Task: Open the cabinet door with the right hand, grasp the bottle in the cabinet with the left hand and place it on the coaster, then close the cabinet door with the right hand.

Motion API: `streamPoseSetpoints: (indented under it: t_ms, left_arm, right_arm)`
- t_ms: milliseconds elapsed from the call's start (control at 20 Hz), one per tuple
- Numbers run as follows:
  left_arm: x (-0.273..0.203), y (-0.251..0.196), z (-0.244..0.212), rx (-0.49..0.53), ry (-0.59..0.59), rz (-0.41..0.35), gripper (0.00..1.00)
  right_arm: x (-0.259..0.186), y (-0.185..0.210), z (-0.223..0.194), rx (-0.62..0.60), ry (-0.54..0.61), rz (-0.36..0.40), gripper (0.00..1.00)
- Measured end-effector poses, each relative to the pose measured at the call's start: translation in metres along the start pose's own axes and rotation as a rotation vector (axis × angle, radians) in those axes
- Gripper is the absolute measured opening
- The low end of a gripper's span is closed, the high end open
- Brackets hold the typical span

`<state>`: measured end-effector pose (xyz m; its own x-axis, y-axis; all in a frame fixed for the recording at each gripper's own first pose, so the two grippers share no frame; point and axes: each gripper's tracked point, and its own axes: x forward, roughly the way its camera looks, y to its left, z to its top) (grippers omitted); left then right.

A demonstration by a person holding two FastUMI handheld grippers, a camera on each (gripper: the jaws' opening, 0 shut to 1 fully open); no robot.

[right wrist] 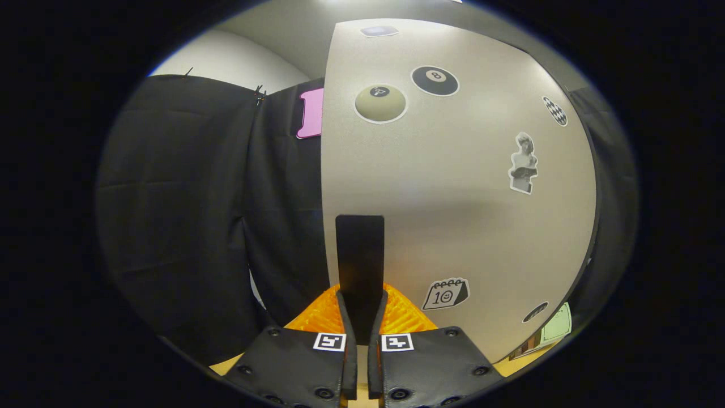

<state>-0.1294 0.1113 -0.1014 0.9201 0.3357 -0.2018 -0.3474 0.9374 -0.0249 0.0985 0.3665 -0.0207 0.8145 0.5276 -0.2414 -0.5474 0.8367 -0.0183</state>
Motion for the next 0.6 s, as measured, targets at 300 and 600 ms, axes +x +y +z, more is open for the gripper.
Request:
streamPoseSetpoints:
  t_ms: [300, 600]
  left_arm:
    - [-0.009, -0.023, -0.005, 0.026, 0.004, -0.021, 0.87]
    - [-0.009, -0.031, -0.006, 0.057, 0.021, -0.062, 0.87]
  right_arm:
    - [-0.031, 0.004, -0.003, -0.011, -0.004, 0.099, 0.07]
    - [-0.049, -0.006, -0.007, 0.003, 0.008, 0.168, 0.09]
